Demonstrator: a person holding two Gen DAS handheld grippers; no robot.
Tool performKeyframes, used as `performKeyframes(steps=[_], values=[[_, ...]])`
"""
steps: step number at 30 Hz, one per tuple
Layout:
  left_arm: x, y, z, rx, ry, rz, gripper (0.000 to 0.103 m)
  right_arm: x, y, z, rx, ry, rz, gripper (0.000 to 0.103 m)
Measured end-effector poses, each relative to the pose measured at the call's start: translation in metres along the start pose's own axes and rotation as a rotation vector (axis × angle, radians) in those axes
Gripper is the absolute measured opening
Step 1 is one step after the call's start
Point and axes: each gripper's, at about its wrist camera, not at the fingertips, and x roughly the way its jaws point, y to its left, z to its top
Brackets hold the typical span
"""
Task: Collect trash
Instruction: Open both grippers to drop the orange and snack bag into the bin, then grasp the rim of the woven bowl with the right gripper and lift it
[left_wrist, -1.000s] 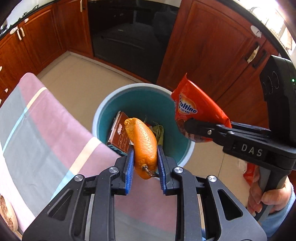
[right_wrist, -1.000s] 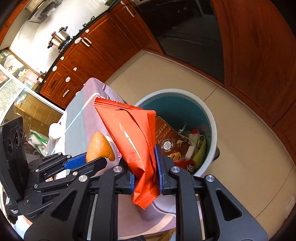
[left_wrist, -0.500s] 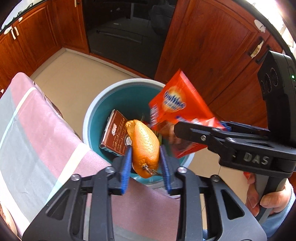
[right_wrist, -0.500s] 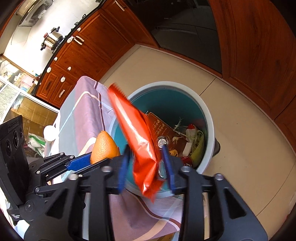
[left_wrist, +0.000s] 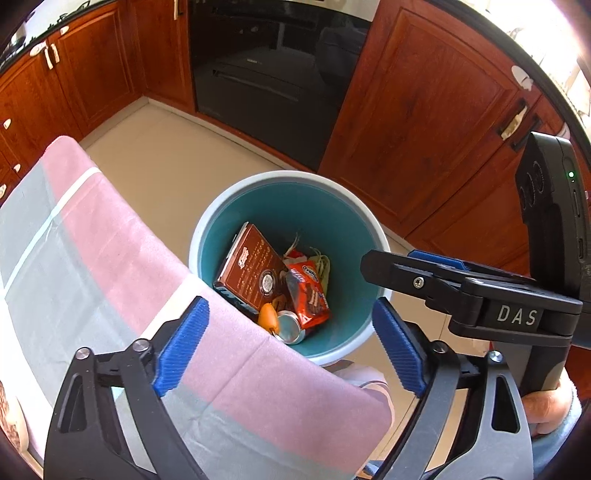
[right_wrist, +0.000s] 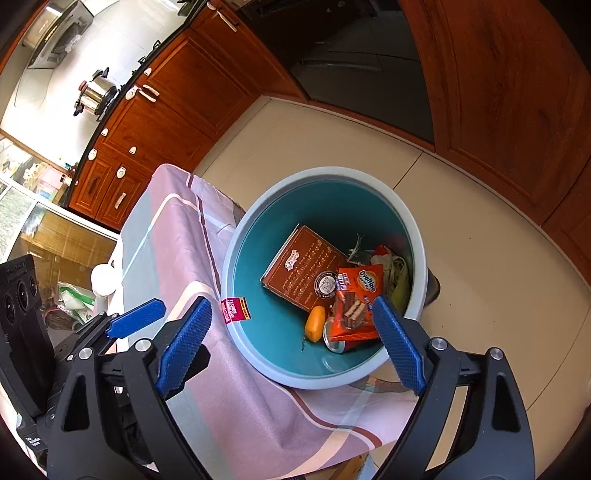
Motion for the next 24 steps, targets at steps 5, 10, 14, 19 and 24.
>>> performKeyframes(steps=[5,10,14,19,24], values=[[-0.012,0.003,-0.006,-0.011,-0.020,0.007,0.096,-0.004,0.010,-0.006,-0.018,0.004,-0.005,0.085],[-0.028,0.014,-0.015,-0.033,-0.046,0.008,0.096,-0.011,0.029,-0.011,-0.055,-0.001,-0.007,0.085],[-0.043,0.026,-0.025,-0.049,-0.070,0.023,0.096,-0.016,0.048,-0.016,-0.091,-0.007,-0.004,0.085],[-0.068,0.047,-0.044,-0.077,-0.095,0.060,0.096,-0.020,0.076,-0.026,-0.138,-0.006,0.002,0.085],[-0.091,0.082,-0.069,-0.124,-0.117,0.109,0.096,-0.017,0.110,-0.036,-0.196,0.004,0.007,0.085]])
